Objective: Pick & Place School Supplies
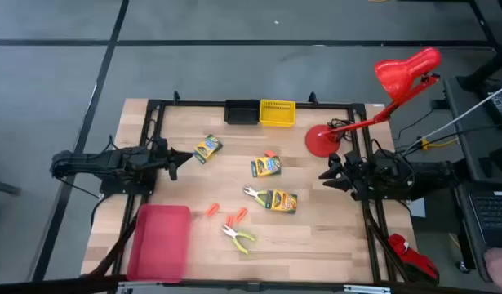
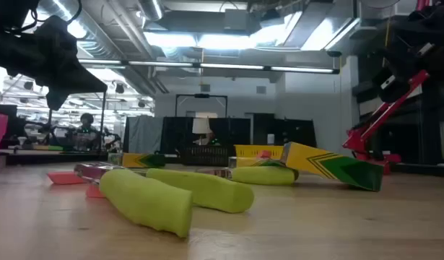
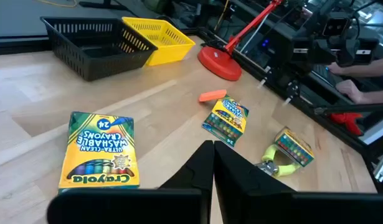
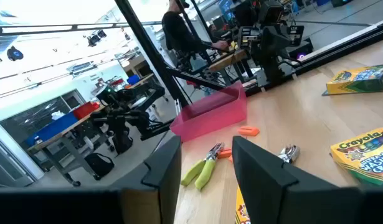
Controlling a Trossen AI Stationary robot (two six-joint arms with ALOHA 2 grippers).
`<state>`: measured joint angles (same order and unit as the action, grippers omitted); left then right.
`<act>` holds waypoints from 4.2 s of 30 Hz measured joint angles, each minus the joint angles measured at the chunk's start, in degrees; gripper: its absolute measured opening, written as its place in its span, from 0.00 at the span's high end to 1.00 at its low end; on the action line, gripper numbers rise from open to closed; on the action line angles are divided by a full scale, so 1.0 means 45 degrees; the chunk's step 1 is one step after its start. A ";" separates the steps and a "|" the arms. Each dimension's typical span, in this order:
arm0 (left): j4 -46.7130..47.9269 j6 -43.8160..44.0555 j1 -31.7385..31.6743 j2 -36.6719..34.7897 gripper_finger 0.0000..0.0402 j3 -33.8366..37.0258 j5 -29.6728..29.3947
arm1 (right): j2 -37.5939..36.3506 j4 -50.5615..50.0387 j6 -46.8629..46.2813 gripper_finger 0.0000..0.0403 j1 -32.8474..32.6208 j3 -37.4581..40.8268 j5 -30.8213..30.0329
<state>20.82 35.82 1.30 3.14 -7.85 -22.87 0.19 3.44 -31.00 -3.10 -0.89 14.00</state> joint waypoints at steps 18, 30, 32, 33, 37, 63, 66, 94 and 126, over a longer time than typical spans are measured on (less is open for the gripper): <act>0.0000 -0.0002 0.0000 0.0005 0.98 -0.0002 0.0000 | 0.0001 0.0001 0.0001 0.64 -0.0004 0.0000 0.0000; 0.0000 0.0002 0.0000 0.0000 0.98 0.0003 0.0000 | 0.0005 0.0001 0.0000 0.64 -0.0001 -0.0002 0.0000; 0.0000 0.0000 0.0000 0.0003 0.98 0.0000 0.0000 | 0.0002 0.0001 0.0000 0.64 0.0001 0.0000 0.0000; 0.0000 -0.0003 0.0000 0.0001 0.98 0.0003 0.0000 | 0.0005 0.0001 0.0000 0.64 -0.0002 -0.0003 0.0000; 0.0000 -0.0003 0.0000 0.0001 0.98 0.0003 0.0000 | 0.0005 0.0001 0.0000 0.64 -0.0004 0.0000 0.0000; 0.0000 -0.0003 0.0000 0.0000 0.98 0.0001 0.0000 | 0.0087 0.1017 -0.4014 0.64 0.0001 0.0000 -0.5014; 0.0000 -0.0003 0.0000 0.0000 0.98 -0.0001 0.0000 | 0.0083 0.2646 -0.4786 0.64 0.0001 -0.0005 -0.5115; -0.5624 -0.0994 0.0000 0.1019 0.98 -0.0002 0.1703 | 0.2991 1.1099 -0.1520 0.64 -0.0004 -0.0450 -0.9001; -0.2947 0.2315 0.0048 1.3390 0.95 -0.4630 0.8369 | 1.1410 -1.2896 -1.1535 0.64 -0.5116 -1.3935 -0.5940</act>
<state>7.56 46.24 1.52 63.39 -28.68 14.79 51.53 -54.59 -82.91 -26.12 -63.59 -12.73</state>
